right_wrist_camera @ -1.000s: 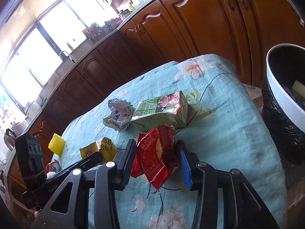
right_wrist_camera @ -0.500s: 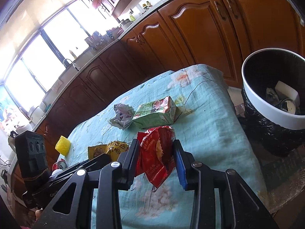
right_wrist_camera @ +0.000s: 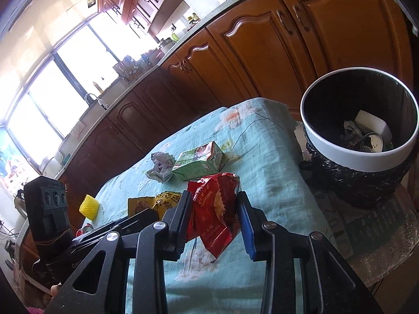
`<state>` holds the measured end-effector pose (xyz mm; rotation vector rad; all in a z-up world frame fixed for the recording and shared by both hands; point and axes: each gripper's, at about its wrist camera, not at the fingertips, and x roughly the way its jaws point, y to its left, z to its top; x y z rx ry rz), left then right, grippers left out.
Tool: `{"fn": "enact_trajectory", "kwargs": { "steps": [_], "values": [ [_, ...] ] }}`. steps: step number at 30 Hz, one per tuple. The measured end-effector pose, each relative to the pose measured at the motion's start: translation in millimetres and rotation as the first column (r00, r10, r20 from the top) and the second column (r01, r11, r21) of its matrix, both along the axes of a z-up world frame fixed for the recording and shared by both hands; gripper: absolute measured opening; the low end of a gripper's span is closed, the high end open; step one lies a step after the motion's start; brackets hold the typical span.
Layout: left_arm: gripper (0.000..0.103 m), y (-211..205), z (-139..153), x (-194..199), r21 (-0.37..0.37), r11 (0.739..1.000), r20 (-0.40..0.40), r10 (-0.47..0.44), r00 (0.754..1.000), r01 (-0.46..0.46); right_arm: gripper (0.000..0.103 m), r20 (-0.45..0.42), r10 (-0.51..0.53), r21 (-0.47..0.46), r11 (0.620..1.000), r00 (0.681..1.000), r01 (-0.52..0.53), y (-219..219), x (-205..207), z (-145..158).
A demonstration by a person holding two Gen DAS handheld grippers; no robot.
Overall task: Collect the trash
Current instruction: 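Carry the yellow and red snack bags over the bin and open both tools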
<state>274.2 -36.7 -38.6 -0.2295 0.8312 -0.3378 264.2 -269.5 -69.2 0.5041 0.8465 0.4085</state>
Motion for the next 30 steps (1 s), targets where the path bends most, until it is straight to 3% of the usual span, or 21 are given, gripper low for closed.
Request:
{"fn": "enact_trajectory", "kwargs": {
  "steps": [18,30],
  "values": [
    [0.028,-64,20,22,0.017,0.992,0.041,-0.125,0.991,0.124,0.035,0.032,-0.133,-0.007,0.991,0.991,0.133,-79,-3,16],
    [0.028,-120,27,63,0.041,0.976,0.082,-0.218,0.972,0.216,0.035,0.064,-0.217,-0.065,0.973,0.974,0.221,-136,16,30]
  ]
}}
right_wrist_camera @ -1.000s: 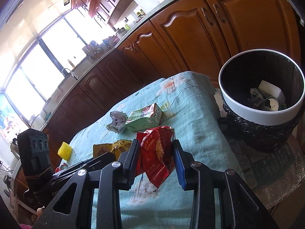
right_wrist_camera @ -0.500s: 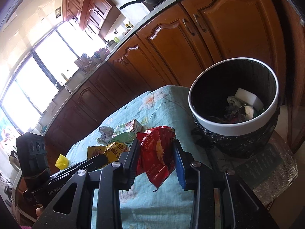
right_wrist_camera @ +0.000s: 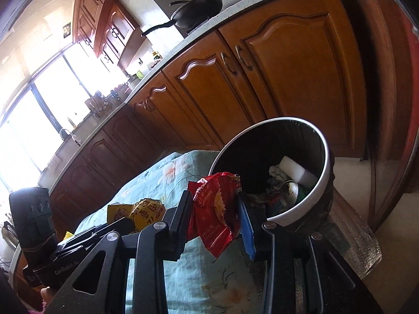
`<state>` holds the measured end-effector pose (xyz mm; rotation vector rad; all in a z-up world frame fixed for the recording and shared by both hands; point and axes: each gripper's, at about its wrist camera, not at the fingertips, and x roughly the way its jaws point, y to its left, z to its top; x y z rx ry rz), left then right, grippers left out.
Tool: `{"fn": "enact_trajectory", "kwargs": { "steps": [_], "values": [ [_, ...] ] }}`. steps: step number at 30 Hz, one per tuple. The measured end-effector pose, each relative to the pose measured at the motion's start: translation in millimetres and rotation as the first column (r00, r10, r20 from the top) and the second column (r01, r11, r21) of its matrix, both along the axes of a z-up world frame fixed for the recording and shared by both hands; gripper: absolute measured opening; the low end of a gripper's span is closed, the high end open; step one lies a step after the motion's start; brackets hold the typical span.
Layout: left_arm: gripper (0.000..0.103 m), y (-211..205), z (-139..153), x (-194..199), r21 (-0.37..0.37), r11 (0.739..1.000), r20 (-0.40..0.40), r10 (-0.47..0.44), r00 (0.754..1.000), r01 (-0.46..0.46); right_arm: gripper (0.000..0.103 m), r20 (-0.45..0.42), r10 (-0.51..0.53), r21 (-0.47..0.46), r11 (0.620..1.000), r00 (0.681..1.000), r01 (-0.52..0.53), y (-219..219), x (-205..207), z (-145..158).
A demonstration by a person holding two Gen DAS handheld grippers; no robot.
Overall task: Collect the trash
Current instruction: 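Carry the yellow and red snack bags over the bin and open both tools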
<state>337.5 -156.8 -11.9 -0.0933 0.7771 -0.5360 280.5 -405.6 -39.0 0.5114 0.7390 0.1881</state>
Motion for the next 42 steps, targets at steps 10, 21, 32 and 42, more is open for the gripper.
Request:
{"fn": "enact_trajectory", "kwargs": {
  "steps": [10,21,32,42],
  "values": [
    [0.028,-44,-9,41,0.033,0.999,0.000,-0.032,0.999,0.032,0.035,-0.010,-0.028,-0.043,0.999,1.000,0.028,-27,25,-3],
    [0.028,-76,-24,71,0.076,0.996,-0.022,-0.042,0.999,0.044,0.035,-0.040,-0.042,-0.067,0.997,0.998,0.040,-40,43,-14],
    [0.028,-94,-33,88,0.101,0.994,-0.048,-0.047,0.998,0.052,0.035,-0.083,-0.039,-0.094,0.995,0.996,0.031,-45,59,-23],
    [0.029,-106,-35,93,0.126,0.990,-0.070,-0.050,0.996,0.059,0.037,-0.122,-0.023,-0.123,0.992,0.992,0.008,-42,71,-30]
  ]
}}
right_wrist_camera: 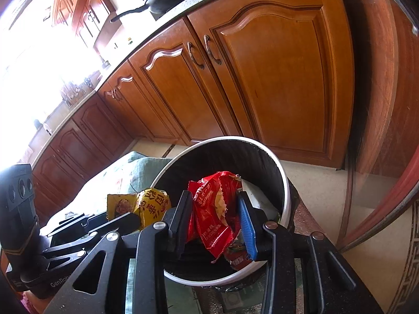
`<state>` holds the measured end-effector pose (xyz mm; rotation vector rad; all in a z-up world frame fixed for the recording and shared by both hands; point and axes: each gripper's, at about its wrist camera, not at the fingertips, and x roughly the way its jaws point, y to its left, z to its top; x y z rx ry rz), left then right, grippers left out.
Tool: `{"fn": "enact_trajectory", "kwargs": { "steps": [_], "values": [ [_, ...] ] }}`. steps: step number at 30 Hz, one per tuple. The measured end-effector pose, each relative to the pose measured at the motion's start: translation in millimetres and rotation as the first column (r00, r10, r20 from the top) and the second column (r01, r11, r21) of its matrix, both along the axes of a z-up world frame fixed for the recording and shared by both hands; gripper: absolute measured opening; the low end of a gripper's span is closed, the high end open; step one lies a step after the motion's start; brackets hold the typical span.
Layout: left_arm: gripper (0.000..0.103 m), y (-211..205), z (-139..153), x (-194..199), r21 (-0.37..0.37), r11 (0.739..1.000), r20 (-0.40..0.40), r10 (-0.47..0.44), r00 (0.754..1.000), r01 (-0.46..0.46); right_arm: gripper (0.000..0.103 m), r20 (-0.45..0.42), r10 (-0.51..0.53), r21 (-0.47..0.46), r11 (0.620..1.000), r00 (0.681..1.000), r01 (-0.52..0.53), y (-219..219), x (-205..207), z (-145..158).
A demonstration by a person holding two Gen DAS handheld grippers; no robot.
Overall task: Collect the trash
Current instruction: 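Carry the yellow and red snack bags over the bin and open both tools, then move both open tools back over the foil paper and milk carton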
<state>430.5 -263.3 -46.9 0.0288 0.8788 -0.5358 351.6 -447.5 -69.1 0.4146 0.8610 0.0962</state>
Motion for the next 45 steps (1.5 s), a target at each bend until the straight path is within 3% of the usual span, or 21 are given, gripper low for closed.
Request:
{"fn": "enact_trajectory", "kwargs": {
  "steps": [5,8,10,18,25,36,45],
  "values": [
    [0.041,-2,1,3,-0.005,1.000,-0.011,0.012,1.000,-0.012,0.043,-0.007,-0.002,0.001,1.000,1.000,0.002,1,3,-1],
    [0.054,-1,1,4,-0.010,1.000,-0.017,0.023,1.000,-0.023,0.060,-0.002,-0.008,0.011,1.000,1.000,0.008,0,2,-1],
    [0.054,0,2,3,-0.012,1.000,-0.012,0.026,1.000,-0.026,0.070,0.005,-0.016,0.012,1.000,1.000,0.016,-1,1,0],
    [0.056,23,1,-13,-0.042,0.999,-0.007,0.025,1.000,-0.025,0.077,0.035,-0.025,0.026,0.999,0.999,0.024,2,-12,8],
    [0.065,67,1,-52,-0.050,0.996,0.045,0.074,0.996,-0.072,0.097,0.073,-0.035,0.089,0.996,0.997,0.028,22,-40,14],
    [0.066,158,-11,-108,-0.095,0.971,0.003,0.220,0.976,-0.219,0.097,0.055,0.042,0.162,0.986,0.998,-0.051,82,-68,0],
    [0.066,218,-10,-134,-0.118,0.936,-0.035,0.331,0.943,-0.333,0.097,0.047,0.179,0.133,0.974,0.983,-0.183,133,-62,-4]
  ]
}}
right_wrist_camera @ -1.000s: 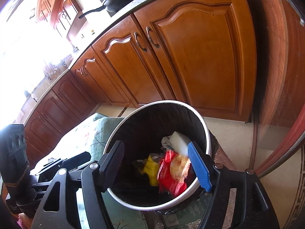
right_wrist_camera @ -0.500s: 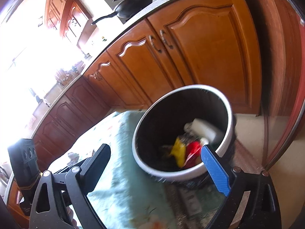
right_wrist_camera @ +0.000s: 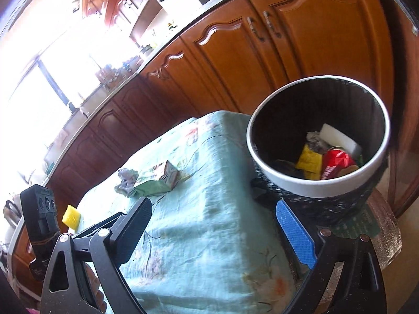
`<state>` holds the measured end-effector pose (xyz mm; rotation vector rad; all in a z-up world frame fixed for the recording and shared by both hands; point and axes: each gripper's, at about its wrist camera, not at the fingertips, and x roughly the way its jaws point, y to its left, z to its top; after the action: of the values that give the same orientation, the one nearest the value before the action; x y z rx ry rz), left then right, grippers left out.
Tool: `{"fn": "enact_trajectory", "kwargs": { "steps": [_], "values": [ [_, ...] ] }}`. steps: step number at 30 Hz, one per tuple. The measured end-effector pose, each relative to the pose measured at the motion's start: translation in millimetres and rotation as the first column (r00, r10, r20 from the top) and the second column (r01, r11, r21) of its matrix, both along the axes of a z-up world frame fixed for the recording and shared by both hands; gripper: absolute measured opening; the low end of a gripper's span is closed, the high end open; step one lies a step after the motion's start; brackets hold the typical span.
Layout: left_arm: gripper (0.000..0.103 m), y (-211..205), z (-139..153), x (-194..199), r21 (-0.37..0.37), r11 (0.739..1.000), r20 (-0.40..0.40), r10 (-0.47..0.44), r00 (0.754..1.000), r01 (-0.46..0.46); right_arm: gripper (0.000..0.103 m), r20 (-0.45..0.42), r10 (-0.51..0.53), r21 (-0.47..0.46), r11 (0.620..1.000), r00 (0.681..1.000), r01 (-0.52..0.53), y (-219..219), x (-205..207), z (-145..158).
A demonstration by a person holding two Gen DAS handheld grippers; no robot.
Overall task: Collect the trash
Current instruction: 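Move both open tools back over the foil paper and milk carton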
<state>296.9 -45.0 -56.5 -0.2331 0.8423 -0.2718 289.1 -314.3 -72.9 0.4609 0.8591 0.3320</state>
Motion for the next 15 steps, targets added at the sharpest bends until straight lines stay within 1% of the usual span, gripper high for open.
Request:
{"fn": "enact_trajectory", "kwargs": {
  "steps": [7,12,15],
  "values": [
    [0.066,33,0,-8,-0.001,0.998,-0.014,0.069,0.998,-0.069,0.097,-0.001,0.121,-0.027,0.992,0.993,-0.121,39,15,-6],
    [0.066,55,0,-2,0.022,0.993,-0.020,0.118,0.993,-0.118,0.097,-0.005,0.230,-0.080,0.970,0.973,-0.229,65,33,-11],
    [0.066,67,2,6,0.029,0.989,-0.022,0.144,0.989,-0.143,0.097,0.008,0.289,-0.123,0.950,0.957,-0.285,79,42,-11]
  ]
}}
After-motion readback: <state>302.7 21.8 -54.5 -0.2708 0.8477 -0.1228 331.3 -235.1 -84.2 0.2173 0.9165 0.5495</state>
